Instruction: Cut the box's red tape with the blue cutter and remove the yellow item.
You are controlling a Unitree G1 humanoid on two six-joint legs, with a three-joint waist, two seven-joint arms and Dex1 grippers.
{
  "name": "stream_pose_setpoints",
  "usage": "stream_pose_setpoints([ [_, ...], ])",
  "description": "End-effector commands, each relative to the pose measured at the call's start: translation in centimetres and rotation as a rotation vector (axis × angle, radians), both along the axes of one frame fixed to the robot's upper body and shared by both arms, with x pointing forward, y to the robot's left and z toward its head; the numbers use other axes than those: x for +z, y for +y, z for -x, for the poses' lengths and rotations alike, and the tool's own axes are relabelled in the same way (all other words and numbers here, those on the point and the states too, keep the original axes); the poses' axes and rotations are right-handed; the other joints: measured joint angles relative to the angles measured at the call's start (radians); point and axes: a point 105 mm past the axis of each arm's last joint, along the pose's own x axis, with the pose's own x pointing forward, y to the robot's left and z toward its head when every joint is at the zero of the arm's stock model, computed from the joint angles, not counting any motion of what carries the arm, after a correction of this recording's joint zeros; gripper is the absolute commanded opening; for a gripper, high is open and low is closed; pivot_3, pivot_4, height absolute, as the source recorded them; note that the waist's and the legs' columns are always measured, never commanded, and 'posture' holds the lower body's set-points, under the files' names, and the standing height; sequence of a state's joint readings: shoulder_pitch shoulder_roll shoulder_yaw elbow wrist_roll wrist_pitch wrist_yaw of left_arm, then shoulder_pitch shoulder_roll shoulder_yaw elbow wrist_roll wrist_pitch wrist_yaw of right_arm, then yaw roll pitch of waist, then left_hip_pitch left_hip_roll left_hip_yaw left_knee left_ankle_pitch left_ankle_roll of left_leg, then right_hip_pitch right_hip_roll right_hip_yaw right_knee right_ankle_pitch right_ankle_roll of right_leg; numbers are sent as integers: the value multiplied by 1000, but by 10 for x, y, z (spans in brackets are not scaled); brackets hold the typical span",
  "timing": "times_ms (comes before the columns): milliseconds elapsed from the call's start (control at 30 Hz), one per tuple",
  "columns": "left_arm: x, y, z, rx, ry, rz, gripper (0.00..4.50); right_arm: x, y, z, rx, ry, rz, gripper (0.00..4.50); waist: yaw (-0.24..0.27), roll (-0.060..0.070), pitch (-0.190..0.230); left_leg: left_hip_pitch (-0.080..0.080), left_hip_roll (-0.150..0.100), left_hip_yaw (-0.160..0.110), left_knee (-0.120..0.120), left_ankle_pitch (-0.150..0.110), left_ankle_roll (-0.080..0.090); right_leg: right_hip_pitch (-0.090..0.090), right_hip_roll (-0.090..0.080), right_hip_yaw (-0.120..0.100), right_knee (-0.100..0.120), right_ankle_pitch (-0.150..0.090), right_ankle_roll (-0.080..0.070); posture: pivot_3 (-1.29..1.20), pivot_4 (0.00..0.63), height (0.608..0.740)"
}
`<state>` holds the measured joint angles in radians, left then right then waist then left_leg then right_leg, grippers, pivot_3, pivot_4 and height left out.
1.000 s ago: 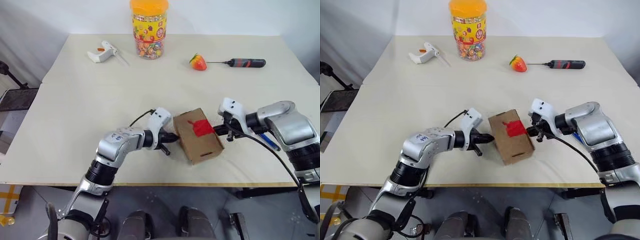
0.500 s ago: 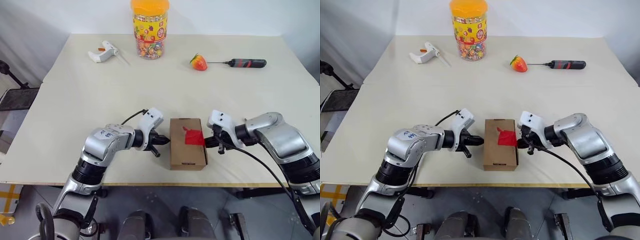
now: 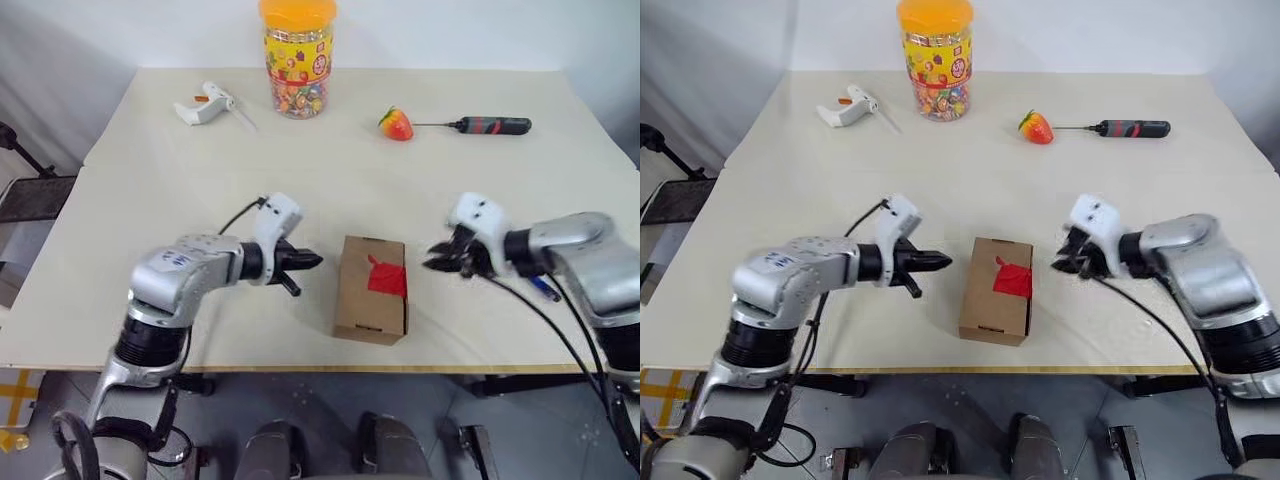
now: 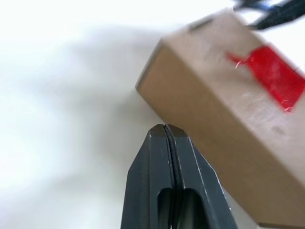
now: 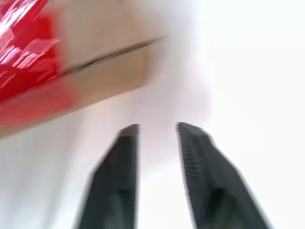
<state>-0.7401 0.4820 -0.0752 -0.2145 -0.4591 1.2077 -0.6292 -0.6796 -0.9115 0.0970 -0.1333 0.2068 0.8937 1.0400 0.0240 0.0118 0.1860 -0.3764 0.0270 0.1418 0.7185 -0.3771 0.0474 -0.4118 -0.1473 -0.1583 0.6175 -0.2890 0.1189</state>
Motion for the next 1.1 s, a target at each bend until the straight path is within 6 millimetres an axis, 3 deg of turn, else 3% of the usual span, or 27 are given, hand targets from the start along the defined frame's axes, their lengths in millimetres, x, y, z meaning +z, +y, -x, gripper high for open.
stream_pose_setpoints([
  [33,32,-16,7,-142,-96,53,0,31,4,1,-29,-101,-51,2640,2,0,0,0,0,0,0,0,0,0,0,0,0,0,0,0,150,740],
  [200,39,-39,3,-279,-142,28,0,33,18,-2,-44,-117,-103,4382,-2,0,0,0,0,1,-1,0,0,0,0,0,0,0,0,0,150,740],
  [233,36,-44,4,-317,-144,11,0,31,20,-3,-52,-115,-112,4454,-1,0,0,0,-1,1,-1,0,0,0,0,0,0,0,0,0,150,740],
  [367,25,-50,2,-388,-142,-37,0,21,22,-5,-82,-96,-130,4454,-3,0,0,0,-6,2,-2,0,0,-1,1,0,0,0,0,0,150,740],
  [500,-1,-53,1,-472,-152,-161,0,5,19,-5,-110,-57,-142,4454,-2,0,0,0,-6,2,-2,0,0,-2,1,0,0,0,0,0,150,740],
  [633,-7,-53,-4,-488,-166,-201,0,-4,18,-3,-108,-36,-134,4454,-3,0,0,-1,-7,3,-2,0,0,-1,0,1,0,0,0,0,150,740],
  [833,-13,-54,-6,-516,-195,-257,0,-4,22,-1,-93,-34,-155,4454,-2,0,0,0,-6,2,-1,0,0,-1,0,1,0,0,0,0,150,740],
  [1000,-17,-53,-4,-526,-189,-284,0,15,21,-2,-116,-81,-195,4454,-2,0,0,0,-6,2,-1,0,0,-1,0,1,0,0,0,0,150,740],
  [1100,-19,-51,-4,-524,-184,-295,0,12,23,0,-109,-68,-201,4454,-2,-1,0,0,-6,2,-1,0,0,-1,0,1,0,0,0,0,150,740],
])
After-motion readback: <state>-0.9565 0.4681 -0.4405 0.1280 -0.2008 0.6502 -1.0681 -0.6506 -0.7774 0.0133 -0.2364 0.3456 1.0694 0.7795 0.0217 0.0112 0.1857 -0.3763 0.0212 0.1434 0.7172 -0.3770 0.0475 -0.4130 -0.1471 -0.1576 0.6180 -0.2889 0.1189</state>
